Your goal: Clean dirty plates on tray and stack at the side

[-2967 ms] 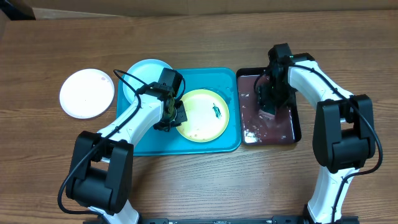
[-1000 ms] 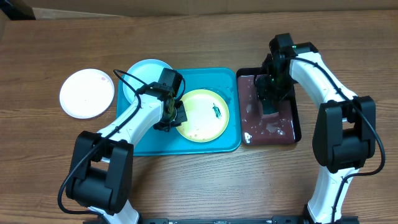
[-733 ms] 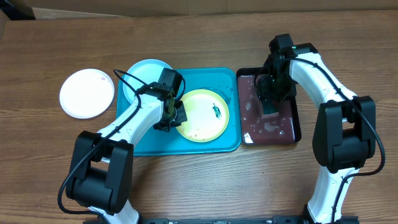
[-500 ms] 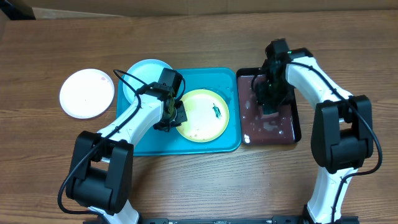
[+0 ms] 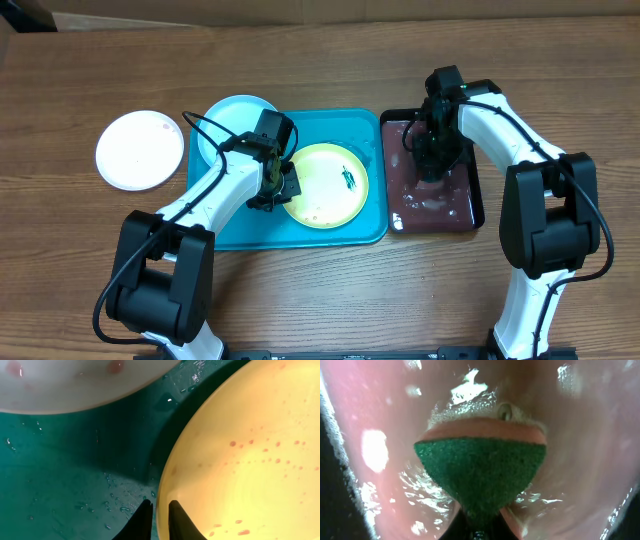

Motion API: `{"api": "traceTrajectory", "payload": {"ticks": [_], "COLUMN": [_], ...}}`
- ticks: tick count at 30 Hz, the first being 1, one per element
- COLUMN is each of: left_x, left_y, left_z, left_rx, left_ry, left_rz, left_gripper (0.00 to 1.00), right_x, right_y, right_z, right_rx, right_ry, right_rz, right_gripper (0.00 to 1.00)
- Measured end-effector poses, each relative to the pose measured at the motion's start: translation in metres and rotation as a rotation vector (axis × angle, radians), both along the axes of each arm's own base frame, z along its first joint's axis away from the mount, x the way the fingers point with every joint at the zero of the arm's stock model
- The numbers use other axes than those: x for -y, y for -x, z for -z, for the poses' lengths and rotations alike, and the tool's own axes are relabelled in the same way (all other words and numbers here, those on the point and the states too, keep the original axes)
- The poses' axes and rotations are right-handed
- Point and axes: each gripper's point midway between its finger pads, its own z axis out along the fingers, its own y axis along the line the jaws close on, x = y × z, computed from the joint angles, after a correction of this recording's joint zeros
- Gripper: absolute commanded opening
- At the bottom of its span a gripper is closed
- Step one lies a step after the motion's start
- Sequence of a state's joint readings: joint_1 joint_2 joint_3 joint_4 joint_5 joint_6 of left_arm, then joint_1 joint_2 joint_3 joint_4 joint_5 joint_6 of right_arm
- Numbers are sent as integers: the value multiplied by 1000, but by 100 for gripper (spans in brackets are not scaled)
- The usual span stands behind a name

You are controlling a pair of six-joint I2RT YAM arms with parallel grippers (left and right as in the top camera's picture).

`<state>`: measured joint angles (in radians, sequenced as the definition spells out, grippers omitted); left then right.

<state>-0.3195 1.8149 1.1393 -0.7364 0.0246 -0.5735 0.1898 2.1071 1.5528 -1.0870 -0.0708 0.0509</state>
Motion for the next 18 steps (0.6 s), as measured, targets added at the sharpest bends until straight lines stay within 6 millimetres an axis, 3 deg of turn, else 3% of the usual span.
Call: {"api": "traceTrajectory", "payload": {"ticks": [3, 8, 18], "left_x": [-1, -3, -3], "left_y": [-1, -3, -3], "left_z": [0, 0, 4], "left_rx": [7, 15, 7], "left_ry": [-6, -16, -22], "left_rz": [-1, -2, -1], "left_gripper": [17, 12, 12], "right_x": [-1, -7, -7], "right_y": [4, -10, -8], "right_z": [-7, -24, -35], "right_rx": [-27, 13, 21], "right_ry": [-7, -30, -34], "right_rz": [1, 1, 1], "right_gripper": [4, 4, 4]}}
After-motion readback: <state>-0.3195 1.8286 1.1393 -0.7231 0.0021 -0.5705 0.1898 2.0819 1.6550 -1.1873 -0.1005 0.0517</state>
